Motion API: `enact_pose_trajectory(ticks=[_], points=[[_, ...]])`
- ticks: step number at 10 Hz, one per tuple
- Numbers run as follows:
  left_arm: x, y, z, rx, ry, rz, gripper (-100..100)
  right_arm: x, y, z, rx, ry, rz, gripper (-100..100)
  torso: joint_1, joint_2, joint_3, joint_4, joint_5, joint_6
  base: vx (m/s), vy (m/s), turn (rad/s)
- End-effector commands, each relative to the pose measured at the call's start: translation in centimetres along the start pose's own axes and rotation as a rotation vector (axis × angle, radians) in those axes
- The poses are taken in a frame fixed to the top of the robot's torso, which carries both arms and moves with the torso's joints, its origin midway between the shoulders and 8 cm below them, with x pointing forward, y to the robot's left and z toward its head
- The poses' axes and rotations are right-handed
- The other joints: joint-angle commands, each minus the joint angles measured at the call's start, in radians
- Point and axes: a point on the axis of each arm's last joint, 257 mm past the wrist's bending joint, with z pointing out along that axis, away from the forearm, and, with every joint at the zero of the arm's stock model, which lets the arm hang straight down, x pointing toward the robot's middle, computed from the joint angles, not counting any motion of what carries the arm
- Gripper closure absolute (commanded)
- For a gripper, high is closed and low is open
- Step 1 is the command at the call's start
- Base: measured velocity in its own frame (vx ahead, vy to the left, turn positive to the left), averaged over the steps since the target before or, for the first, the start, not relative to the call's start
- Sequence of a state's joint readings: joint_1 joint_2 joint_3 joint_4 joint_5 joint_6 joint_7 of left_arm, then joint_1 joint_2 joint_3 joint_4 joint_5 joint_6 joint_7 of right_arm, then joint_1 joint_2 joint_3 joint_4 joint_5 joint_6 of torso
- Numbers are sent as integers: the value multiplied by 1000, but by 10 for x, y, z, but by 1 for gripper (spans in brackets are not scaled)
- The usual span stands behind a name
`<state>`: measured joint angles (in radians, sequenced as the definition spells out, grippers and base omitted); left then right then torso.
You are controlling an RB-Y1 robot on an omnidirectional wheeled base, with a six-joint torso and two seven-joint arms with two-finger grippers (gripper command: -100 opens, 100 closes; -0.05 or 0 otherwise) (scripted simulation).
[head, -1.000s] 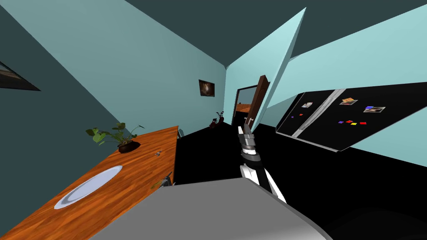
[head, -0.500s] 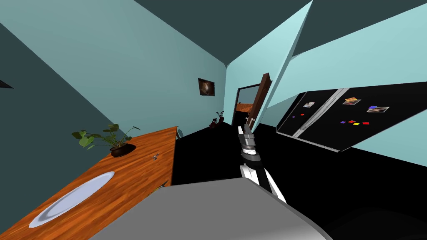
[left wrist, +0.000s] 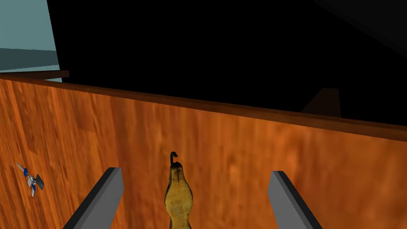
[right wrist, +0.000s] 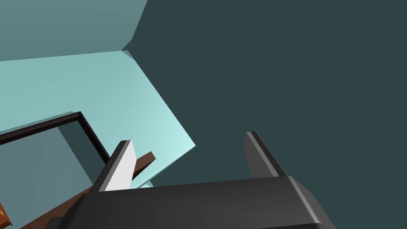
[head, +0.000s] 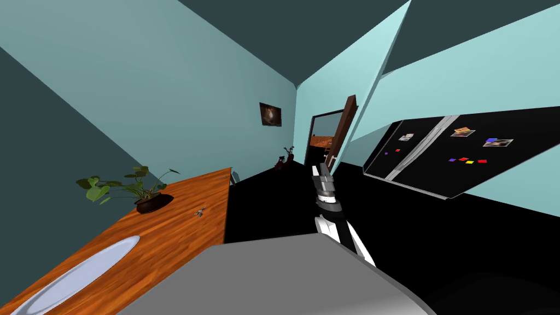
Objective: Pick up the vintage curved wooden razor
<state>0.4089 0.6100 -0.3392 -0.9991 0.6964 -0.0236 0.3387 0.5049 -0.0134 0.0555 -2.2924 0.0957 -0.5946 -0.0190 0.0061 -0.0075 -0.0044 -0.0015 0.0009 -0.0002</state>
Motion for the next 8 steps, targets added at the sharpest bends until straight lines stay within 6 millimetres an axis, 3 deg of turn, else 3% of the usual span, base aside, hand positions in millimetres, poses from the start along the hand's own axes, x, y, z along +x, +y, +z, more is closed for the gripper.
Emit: enact_pose_trajectory(ticks=[1,4,8], points=[[-16,15,-3,-51,-35,21,-100,0,0,0,0,0,0,0,0,0,0,0,0,0,128,117,-20],[-37,36,-5,-125,-83,62,-100,0,0,0,0,0,0,0,2,1,1,0,1,0,95,126,-24],[-49,61,-8,-203,-116,105,-100,0,0,0,0,0,0,0,1,4,2,1,0,0,62,102,-15]])
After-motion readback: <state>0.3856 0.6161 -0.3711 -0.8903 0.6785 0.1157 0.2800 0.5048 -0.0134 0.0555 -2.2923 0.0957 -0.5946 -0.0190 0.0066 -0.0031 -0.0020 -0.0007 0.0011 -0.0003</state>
